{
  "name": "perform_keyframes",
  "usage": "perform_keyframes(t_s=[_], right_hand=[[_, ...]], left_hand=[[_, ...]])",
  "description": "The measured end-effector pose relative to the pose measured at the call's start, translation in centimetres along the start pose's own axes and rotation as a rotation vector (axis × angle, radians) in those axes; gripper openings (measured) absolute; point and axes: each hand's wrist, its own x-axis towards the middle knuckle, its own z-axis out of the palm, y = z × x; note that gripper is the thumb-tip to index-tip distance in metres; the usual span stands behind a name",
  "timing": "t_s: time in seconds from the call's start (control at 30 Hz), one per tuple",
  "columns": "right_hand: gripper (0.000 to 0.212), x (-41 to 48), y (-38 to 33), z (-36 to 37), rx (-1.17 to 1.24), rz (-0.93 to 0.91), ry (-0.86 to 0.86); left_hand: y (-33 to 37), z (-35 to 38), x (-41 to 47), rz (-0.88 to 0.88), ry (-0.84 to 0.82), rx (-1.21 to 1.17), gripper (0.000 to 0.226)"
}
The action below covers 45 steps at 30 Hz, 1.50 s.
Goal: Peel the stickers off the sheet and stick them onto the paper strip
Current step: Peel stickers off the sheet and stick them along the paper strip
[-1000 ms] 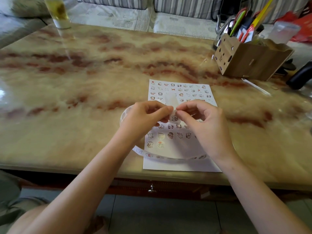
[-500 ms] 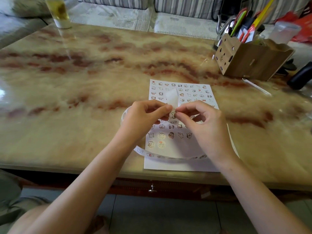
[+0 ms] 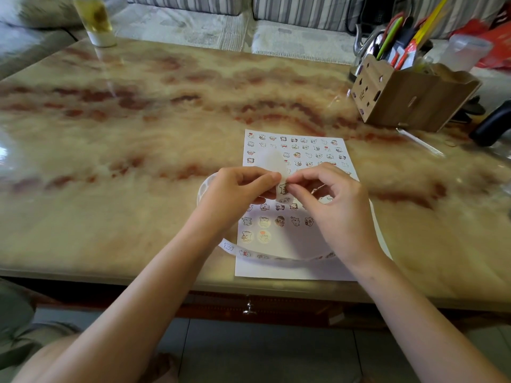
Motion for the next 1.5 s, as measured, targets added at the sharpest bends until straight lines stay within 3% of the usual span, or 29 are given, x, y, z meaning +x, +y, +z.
perform_keyframes(t_s=[0.3,0.63,0.7,0.83,1.07,1.3,1.5], right_hand=[[0.008,-0.2,0.1,0.1,-0.103,0.066,-0.05],[0.006,-0.7,-0.5,-0.4,-0.288,-0.139,-0.064],[0.005,-0.8,-1.1,-0.7,-0.193,-0.069,-0.108],[0.009,-0.8,-1.8,-1.5,0.092,0.239,-0.219],[0.005,-0.7,-1.0,-1.8,0.11,0.616,-0.462],[0.006,-0.4,-1.0,-1.4,0.102,0.693,-0.492],[0.006,-0.6,-0.7,-1.0,0.034,0.655,-0.483]], left_hand=[[-0.2,0.2,0.0,-0.007,0.035,0.047,0.017],[-0.6,0.1,0.3,-0.044,0.062,0.09,0.016],[-0.6,0.0,0.3,-0.045,0.068,0.102,0.016],[-0.9,-0.2,0.4,-0.043,0.079,0.22,0.021],[-1.0,0.0,0.5,-0.042,0.093,0.31,0.024],[-1.3,0.0,0.8,-0.042,0.094,0.335,0.026],[-1.4,0.0,0.8,-0.046,0.084,0.342,0.025]])
